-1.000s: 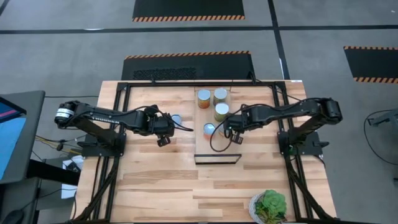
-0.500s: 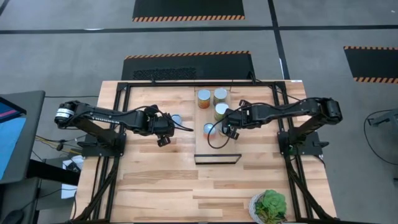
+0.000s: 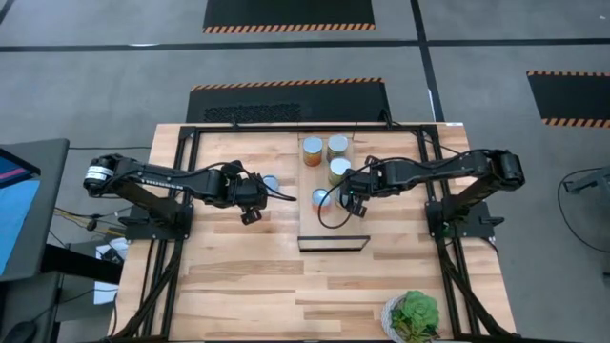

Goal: Pick and place cans onto a shelf
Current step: Adjust the canned peaches on the shelf, then put the canned salmon on the shelf, then put the canned pineapple rings on the shelf

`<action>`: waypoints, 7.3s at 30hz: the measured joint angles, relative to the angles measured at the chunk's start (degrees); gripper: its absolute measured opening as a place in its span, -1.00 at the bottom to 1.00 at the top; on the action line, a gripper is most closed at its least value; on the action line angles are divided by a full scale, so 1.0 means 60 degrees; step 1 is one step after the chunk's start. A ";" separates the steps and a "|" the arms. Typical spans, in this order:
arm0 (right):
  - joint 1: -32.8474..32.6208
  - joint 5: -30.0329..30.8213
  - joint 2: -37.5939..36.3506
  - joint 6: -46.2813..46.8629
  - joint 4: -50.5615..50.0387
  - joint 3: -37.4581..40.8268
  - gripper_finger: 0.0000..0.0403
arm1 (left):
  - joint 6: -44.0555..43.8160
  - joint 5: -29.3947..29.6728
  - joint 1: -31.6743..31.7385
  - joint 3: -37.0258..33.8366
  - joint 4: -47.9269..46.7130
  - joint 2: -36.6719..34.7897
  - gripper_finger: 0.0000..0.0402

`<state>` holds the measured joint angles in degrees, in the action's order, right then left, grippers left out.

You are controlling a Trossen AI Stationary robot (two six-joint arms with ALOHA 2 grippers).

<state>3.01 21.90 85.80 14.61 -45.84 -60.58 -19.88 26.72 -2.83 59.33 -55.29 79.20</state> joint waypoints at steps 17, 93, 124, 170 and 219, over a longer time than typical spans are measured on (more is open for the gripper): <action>-0.0515 -0.0231 0.0004 -0.0015 -0.0003 0.0000 -0.67 | 0.0011 0.0000 0.0000 0.0004 0.0138 0.0000 -0.92; -0.7617 0.1656 -0.5052 0.8595 -0.7242 -0.0732 -0.67 | 0.2504 -0.3906 0.1948 0.1638 0.1327 0.3311 -0.99; -0.7614 0.1612 -0.5045 0.8542 -0.7282 -0.0736 -0.67 | 0.2344 -0.4919 -0.0354 0.3065 0.3616 0.4196 -1.00; -0.7614 0.1608 -0.5049 0.8485 -0.7279 -0.0739 -0.67 | 0.1827 -0.1977 0.0712 0.1076 -0.1177 0.3855 -0.83; -0.7617 0.1589 -0.5049 0.8560 -0.7290 -0.0739 -0.67 | 0.3617 -0.1585 0.1625 -0.0827 0.0682 0.1599 -0.79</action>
<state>-42.70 31.44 55.50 65.98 -89.58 -65.01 1.82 17.21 6.92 54.37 -51.19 88.79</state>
